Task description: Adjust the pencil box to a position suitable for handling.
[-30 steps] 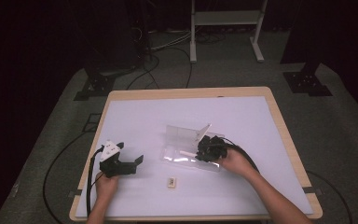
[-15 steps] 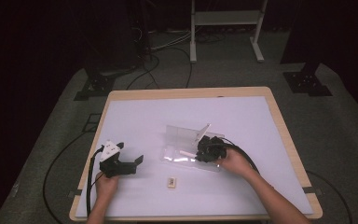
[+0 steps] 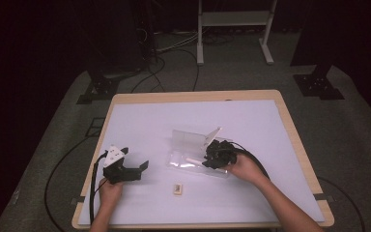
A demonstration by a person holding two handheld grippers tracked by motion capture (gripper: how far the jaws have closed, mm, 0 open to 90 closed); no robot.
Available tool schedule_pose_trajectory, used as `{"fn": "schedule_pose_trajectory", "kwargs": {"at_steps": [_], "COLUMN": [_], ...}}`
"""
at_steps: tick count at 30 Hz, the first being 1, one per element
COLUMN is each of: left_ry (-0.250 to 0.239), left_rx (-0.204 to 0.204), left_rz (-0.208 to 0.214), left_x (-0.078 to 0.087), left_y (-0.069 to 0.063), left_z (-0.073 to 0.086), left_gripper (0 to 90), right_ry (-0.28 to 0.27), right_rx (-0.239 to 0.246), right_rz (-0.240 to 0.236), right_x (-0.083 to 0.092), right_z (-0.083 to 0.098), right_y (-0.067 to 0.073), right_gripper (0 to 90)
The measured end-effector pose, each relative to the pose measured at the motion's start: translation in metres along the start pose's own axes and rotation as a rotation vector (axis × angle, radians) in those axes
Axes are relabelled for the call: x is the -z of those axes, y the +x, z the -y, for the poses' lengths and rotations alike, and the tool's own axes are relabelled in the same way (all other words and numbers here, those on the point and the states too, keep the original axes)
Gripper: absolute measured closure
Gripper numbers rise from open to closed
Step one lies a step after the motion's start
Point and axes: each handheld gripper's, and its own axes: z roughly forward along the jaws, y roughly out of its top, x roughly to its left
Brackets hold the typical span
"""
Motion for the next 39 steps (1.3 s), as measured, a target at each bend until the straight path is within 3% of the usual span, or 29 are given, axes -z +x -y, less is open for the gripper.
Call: {"fn": "schedule_pose_trajectory", "kwargs": {"at_steps": [16,39], "left_ry": [0.006,0.005], "left_rx": [-0.006,-0.004], "left_rz": [-0.001,-0.003], "left_x": [0.0,0.0], "left_y": [0.0,0.0], "left_z": [0.0,0.0], "left_gripper": [0.0,0.0], "right_ry": [-0.049,-0.05], "right_rx": [-0.024,-0.068], "right_rz": [0.012,0.027], "right_x": [0.027,0.051], "right_z": [0.013,0.043], "right_y": [0.003,0.008], "right_gripper": [64.1,60.9]}}
